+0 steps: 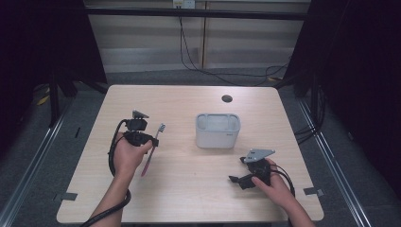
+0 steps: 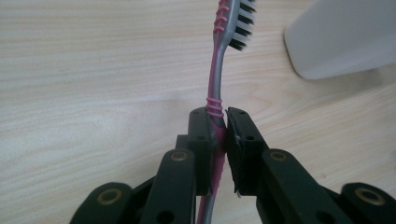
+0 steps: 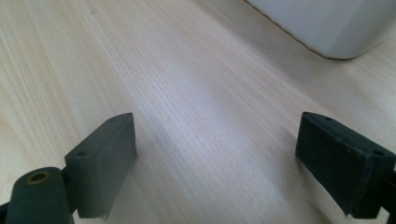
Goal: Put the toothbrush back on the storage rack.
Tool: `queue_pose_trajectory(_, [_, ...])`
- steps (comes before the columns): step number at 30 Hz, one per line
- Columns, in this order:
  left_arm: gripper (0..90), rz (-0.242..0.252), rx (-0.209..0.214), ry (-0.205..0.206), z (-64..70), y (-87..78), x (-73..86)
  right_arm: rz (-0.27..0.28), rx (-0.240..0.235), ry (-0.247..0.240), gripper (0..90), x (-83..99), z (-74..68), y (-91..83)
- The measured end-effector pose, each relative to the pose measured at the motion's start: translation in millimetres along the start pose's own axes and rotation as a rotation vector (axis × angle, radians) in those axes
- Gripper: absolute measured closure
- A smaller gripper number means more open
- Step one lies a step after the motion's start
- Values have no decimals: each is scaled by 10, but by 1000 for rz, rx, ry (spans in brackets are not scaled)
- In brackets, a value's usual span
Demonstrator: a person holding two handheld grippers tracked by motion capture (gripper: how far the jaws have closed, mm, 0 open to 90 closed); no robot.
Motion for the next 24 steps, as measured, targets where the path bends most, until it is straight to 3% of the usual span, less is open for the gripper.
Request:
queue_pose_trajectory(12, [806, 123, 29, 18, 80, -105, -87, 0, 1, 0, 118, 0, -1, 0])
queue_pose_trajectory(24, [806, 196, 74, 44, 246, -178, -192, 0, 1, 0, 119, 0, -1, 0])
Point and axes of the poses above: each handheld gripper's, and its own axes: y roughly forward along the jaws, x roughly out of its underside, z roughly to its right, the point moved 5 cm from there along y, roughly forward along the jaws, and after that the axes turned 1 degree about x, right-handed, at the moved point
